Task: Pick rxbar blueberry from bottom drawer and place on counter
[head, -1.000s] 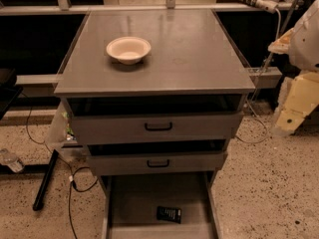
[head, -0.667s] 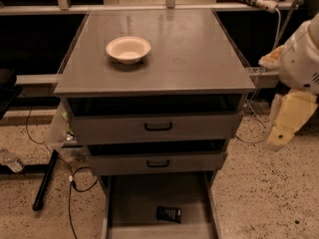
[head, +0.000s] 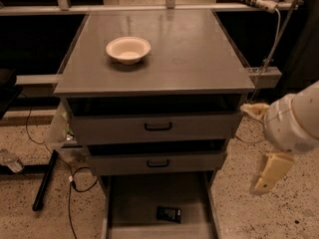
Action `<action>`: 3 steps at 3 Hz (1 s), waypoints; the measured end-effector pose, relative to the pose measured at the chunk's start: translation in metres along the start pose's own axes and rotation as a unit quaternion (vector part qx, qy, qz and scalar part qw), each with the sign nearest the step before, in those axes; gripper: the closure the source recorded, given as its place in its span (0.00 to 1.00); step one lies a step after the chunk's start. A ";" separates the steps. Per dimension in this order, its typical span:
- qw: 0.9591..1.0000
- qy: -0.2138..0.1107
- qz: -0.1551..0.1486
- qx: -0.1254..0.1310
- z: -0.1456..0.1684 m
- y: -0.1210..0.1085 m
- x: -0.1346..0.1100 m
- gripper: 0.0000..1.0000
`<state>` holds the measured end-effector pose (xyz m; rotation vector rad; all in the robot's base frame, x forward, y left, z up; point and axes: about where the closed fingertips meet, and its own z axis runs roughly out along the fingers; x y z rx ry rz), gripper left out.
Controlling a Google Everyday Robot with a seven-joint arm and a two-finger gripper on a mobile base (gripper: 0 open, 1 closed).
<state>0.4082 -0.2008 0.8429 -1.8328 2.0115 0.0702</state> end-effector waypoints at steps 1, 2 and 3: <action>0.999 -0.044 0.007 0.010 0.050 0.010 0.027 0.00; 0.997 -0.067 0.038 0.009 0.108 0.012 0.054 0.00; 0.997 -0.067 0.032 0.007 0.113 0.015 0.051 0.00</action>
Offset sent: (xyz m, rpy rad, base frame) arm 0.0253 -0.0256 -0.1863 0.2199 0.0266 -0.1143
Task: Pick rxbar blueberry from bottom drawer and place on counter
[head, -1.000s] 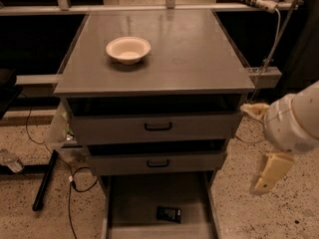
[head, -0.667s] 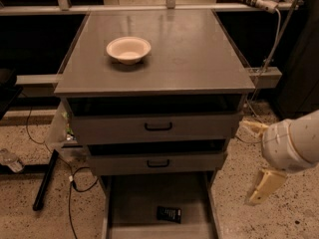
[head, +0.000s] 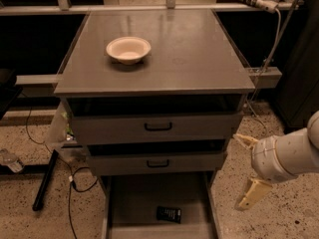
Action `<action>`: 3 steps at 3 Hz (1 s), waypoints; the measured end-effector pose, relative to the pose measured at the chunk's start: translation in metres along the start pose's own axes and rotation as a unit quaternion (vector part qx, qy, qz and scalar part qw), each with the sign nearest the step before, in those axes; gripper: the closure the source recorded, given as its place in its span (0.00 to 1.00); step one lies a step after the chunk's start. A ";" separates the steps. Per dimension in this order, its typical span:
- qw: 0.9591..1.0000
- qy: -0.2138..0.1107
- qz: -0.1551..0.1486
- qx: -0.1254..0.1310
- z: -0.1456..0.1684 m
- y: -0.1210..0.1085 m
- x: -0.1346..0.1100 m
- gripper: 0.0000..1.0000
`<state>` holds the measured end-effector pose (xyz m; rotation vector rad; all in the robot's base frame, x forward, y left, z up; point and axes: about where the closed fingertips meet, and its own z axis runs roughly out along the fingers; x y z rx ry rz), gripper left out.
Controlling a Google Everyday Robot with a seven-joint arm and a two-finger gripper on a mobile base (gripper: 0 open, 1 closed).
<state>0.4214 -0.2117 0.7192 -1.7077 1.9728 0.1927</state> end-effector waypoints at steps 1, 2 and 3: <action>1.000 0.003 -0.001 -0.014 0.047 0.009 0.015 0.00; 1.000 -0.002 -0.007 -0.005 0.110 0.014 0.045 0.00; 0.999 -0.035 -0.013 0.010 0.164 0.012 0.071 0.00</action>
Offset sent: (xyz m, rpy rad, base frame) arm 0.0405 0.0067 -0.2076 0.0070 -0.0727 0.0061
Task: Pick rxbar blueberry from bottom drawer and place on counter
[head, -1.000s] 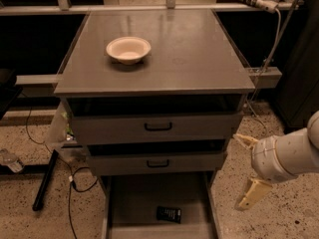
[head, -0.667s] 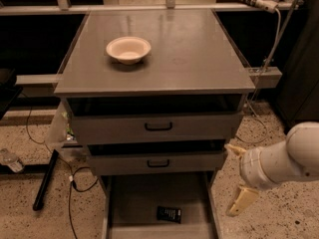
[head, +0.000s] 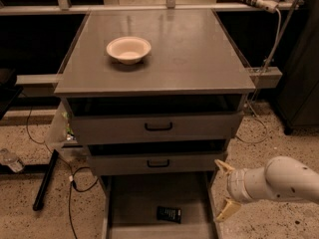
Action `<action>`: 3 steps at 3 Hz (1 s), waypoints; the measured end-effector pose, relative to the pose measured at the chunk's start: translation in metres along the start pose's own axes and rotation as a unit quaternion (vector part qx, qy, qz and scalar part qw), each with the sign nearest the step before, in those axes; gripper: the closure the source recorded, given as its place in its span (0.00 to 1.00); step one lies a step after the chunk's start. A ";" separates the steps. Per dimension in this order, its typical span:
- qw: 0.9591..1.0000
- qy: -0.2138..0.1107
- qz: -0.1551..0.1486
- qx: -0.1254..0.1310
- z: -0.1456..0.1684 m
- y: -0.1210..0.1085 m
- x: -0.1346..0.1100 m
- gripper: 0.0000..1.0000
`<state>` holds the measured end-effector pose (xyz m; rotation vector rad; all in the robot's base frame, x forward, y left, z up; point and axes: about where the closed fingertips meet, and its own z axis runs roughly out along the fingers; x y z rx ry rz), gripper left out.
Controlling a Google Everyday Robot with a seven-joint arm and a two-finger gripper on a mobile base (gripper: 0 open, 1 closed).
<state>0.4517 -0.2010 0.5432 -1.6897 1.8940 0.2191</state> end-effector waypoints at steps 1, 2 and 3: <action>0.999 -0.041 0.021 -0.010 0.048 0.000 0.031 0.00; 0.994 -0.061 0.089 -0.031 0.085 0.003 0.073 0.00; 0.994 -0.061 0.089 -0.031 0.085 0.003 0.073 0.00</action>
Offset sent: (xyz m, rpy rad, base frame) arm 0.0299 -0.0542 -0.1581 0.2578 0.2418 -0.2164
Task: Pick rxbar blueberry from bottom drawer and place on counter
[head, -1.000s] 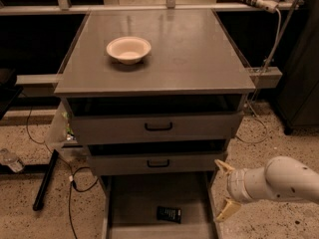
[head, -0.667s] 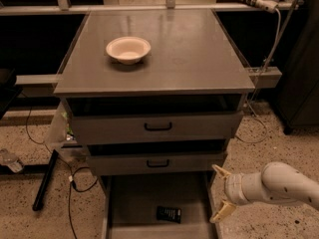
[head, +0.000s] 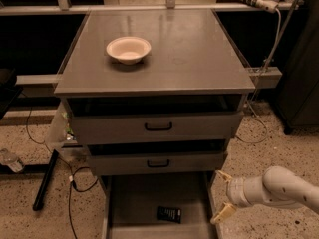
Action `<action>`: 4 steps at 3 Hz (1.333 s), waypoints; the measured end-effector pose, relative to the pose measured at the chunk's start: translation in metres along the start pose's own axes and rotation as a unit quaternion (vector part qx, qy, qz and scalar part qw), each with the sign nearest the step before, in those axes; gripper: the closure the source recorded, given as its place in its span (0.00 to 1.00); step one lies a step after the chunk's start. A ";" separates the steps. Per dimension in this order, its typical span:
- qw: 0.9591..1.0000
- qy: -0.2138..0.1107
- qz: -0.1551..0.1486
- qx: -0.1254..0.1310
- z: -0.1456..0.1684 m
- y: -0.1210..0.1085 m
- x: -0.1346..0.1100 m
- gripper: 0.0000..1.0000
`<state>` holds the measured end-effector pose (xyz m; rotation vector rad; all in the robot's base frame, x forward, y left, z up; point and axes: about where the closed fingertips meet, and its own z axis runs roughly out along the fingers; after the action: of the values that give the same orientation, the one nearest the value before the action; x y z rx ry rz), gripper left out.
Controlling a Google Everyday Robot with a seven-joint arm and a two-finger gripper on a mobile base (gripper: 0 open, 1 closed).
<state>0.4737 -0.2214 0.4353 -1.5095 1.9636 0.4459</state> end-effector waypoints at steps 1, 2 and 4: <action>1.000 -0.010 0.010 -0.010 0.023 0.004 0.011 0.00; 0.999 -0.034 0.002 -0.020 0.068 0.008 0.031 0.00; 0.993 -0.062 -0.060 -0.078 0.177 0.031 0.068 0.00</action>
Offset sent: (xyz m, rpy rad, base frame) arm 0.0061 0.0382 -0.1475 0.1398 0.0077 0.0763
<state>0.4803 -0.1568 0.2546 -1.6451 1.7665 0.6370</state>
